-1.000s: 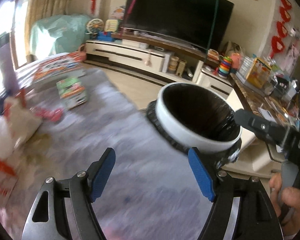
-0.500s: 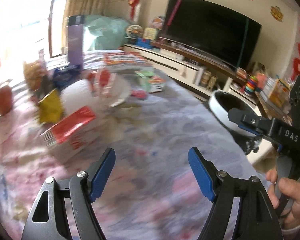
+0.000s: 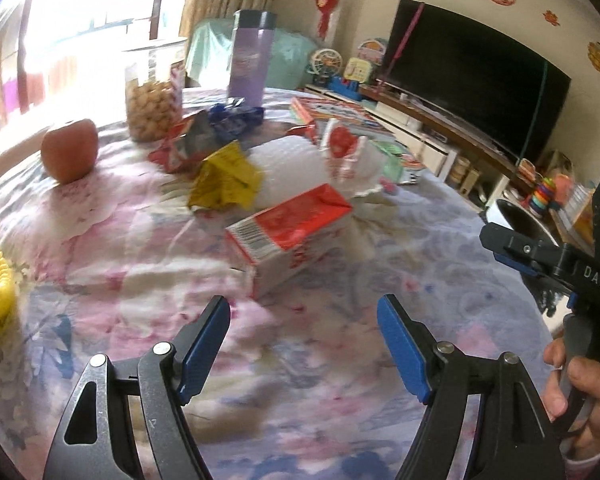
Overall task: Collect trash
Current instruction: 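Move both grippers back toward the milk carton and plastic bag, then grasp the red milk carton with the left gripper while the right grasps the white plastic bag, then carry the carton and bag over the black trash bin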
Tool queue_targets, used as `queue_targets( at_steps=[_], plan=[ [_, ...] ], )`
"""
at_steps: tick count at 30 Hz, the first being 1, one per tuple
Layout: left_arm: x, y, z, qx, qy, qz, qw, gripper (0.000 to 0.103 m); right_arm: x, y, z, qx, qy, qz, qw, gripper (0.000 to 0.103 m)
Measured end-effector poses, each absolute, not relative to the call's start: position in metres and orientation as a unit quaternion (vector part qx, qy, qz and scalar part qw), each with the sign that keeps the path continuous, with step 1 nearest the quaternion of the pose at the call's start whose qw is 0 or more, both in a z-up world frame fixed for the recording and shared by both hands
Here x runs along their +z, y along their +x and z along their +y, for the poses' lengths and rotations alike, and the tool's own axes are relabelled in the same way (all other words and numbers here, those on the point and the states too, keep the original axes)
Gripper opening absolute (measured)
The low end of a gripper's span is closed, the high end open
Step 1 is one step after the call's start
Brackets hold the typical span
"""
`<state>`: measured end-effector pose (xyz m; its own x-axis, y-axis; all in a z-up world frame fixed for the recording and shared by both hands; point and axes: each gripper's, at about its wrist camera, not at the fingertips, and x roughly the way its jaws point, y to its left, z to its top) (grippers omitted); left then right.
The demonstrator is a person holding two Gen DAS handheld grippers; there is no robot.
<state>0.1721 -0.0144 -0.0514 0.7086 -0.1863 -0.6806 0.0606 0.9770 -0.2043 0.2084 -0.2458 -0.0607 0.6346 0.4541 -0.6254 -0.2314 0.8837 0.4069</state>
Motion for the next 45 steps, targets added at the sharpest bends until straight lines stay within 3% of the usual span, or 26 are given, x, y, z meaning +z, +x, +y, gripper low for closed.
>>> queue_targets(
  at_steps=[26,27,29,31,33,45],
  plan=[
    [-0.078,0.244,0.008,-0.107,-0.069,0.390,0.912,0.076,-0.078,0.294,-0.174,0.246,0.145,0.402,0.870,0.081],
    [-0.080,0.246,0.006,-0.110,-0.066,0.393,0.911,0.075,-0.081,0.299,-0.173,0.246,0.149,0.405,0.868,0.079],
    [-0.081,0.249,0.002,-0.114,-0.059,0.396,0.909,0.063,-0.086,0.306,-0.171,0.245,0.152,0.410,0.865,0.071],
    [-0.083,0.251,-0.003,-0.121,-0.050,0.401,0.907,0.039,-0.091,0.313,-0.170,0.244,0.155,0.416,0.862,0.045],
    [-0.084,0.251,-0.008,-0.119,-0.037,0.403,0.907,0.037,-0.094,0.315,-0.171,0.245,0.158,0.416,0.861,0.034],
    [-0.076,0.237,-0.011,-0.103,-0.074,0.378,0.917,0.036,-0.063,0.273,-0.216,0.246,0.161,0.374,0.880,0.030]
  ],
)
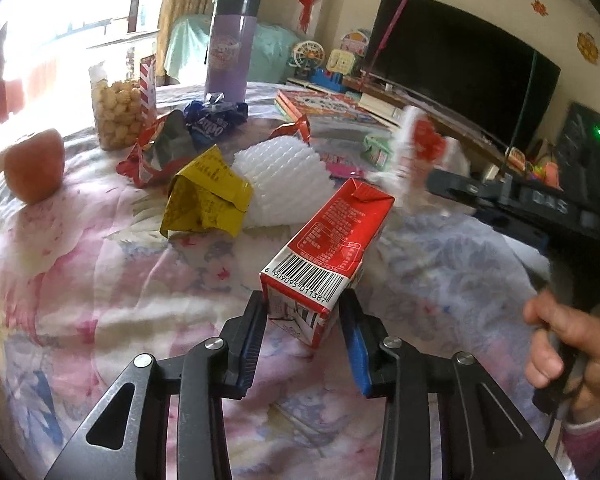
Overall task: Collect trash
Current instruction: 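Carry the carton and bag over the black trash bin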
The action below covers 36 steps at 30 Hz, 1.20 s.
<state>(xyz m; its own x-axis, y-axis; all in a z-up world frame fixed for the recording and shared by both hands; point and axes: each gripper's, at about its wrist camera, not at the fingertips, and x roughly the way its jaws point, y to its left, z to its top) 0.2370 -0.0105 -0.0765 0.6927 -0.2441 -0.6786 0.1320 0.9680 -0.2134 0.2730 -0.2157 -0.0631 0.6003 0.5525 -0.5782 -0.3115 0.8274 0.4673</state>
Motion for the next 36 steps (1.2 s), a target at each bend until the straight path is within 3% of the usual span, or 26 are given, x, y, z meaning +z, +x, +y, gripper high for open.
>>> queue_targets(
  at_steps=[36],
  plan=[
    [-0.056,0.236,-0.126,-0.206,-0.034,0.360,0.909,0.035,-0.045,0.176,-0.356,0.119,0.195,0.329,0.916,0.030]
  ],
)
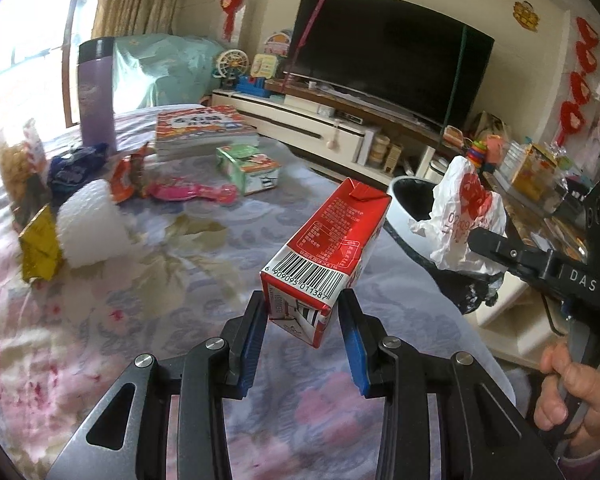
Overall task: Collect trash
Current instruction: 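Carry the carton and bag over the black trash bin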
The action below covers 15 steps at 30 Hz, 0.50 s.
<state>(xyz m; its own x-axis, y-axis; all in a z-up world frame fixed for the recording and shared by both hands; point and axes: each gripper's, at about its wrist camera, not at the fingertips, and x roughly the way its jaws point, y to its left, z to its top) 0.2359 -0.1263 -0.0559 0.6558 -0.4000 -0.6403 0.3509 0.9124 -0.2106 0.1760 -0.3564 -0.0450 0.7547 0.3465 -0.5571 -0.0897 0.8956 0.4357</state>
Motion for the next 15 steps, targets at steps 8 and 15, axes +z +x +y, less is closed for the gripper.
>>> queue_targets(
  at_steps=[8,15],
  plan=[
    [-0.057,0.248,-0.155,-0.223,-0.028,0.364,0.904,0.035,-0.047,0.172,-0.378,0.099,0.199,0.330,0.918,0.030],
    [-0.054,0.260,-0.177,-0.235,-0.020,0.364,0.901,0.035,-0.045,0.170,-0.400,0.078,0.200,0.325,0.921,0.030]
  ],
)
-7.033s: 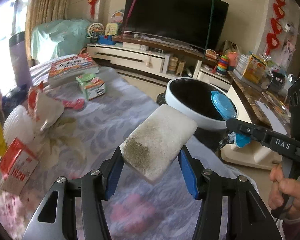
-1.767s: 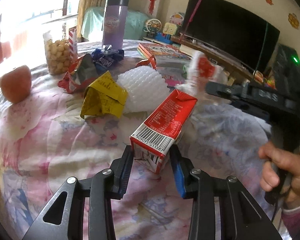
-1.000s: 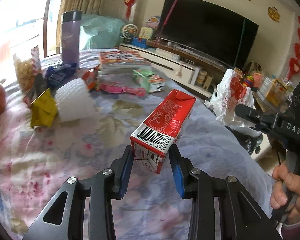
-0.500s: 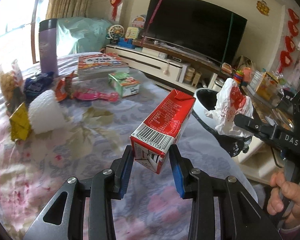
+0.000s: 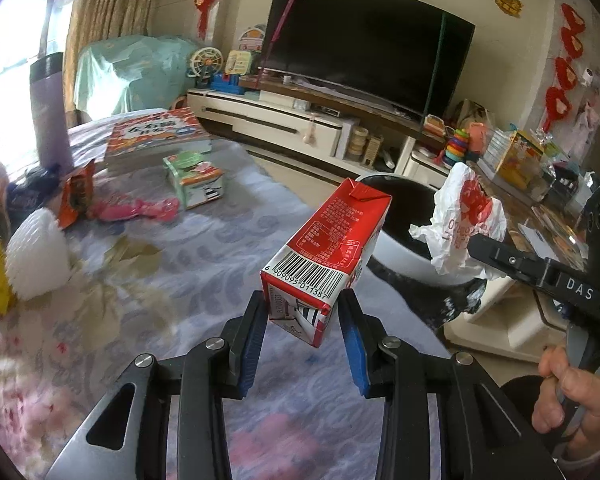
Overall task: Collect trash
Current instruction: 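Carry the carton and bag over the black trash bin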
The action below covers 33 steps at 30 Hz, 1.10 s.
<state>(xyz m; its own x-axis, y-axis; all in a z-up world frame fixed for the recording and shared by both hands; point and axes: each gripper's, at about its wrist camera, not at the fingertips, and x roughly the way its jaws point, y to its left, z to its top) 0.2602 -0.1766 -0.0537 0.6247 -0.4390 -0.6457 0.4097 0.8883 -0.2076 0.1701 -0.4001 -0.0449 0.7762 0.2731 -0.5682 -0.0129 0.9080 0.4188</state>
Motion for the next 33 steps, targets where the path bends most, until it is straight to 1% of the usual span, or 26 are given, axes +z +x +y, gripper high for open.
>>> queue_targets(
  at_steps=[18,33],
  plan=[
    [-0.050,0.290,-0.233,-0.265,0.010,0.371,0.890,0.035,-0.047,0.172,-0.442,0.033,0.198,0.326,0.924,0.030],
    [-0.045,0.321,-0.280,-0.277,0.039,0.371,0.886,0.035,-0.055,0.188,-0.465,0.010,0.185,0.344,0.920,0.030]
  ],
)
